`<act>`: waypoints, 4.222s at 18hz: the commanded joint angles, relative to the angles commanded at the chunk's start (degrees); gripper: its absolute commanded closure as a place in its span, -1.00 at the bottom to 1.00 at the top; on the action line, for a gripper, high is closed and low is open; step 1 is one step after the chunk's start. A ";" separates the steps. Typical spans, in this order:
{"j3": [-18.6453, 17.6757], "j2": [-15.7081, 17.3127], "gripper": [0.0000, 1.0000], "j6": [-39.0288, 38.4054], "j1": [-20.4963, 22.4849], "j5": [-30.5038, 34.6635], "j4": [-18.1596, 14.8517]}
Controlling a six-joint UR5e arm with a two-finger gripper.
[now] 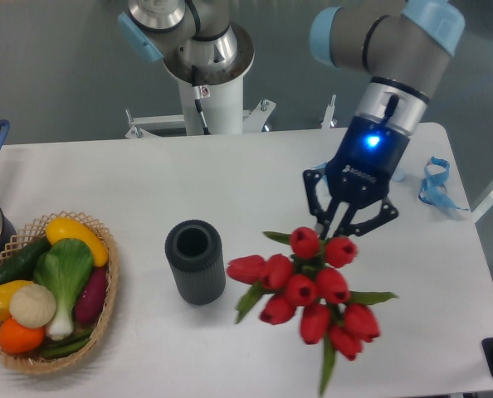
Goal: Insert the flowers into the vase
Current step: 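Lift the red tulip bunch with the gripper toward the grey vase, then swing the tulips over the vase and lower stems into its opening, then push the tulip stems further down into the grey vase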
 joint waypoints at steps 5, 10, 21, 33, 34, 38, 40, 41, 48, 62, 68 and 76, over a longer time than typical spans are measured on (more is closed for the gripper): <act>-5.52 1.40 0.82 5.60 -0.53 -15.98 0.26; -14.75 5.79 0.82 12.74 -0.18 -25.07 0.26; -20.04 8.53 0.82 13.44 -0.44 -25.78 0.18; -20.92 5.89 0.82 17.75 0.35 -25.52 0.18; -21.00 5.89 0.82 17.67 0.35 -25.43 0.18; -22.23 5.80 0.82 17.75 0.26 -25.43 0.26; -22.50 5.36 0.82 17.93 0.26 -25.34 0.26; -22.59 5.10 0.82 18.37 0.26 -25.43 0.26; -25.05 3.08 0.82 20.22 -0.18 -25.34 0.18; -27.51 0.44 0.81 22.93 -1.06 -20.95 0.26; -28.74 -0.79 0.80 25.58 -1.06 -20.95 0.18; -28.39 -1.41 0.55 26.98 -0.79 -20.77 0.26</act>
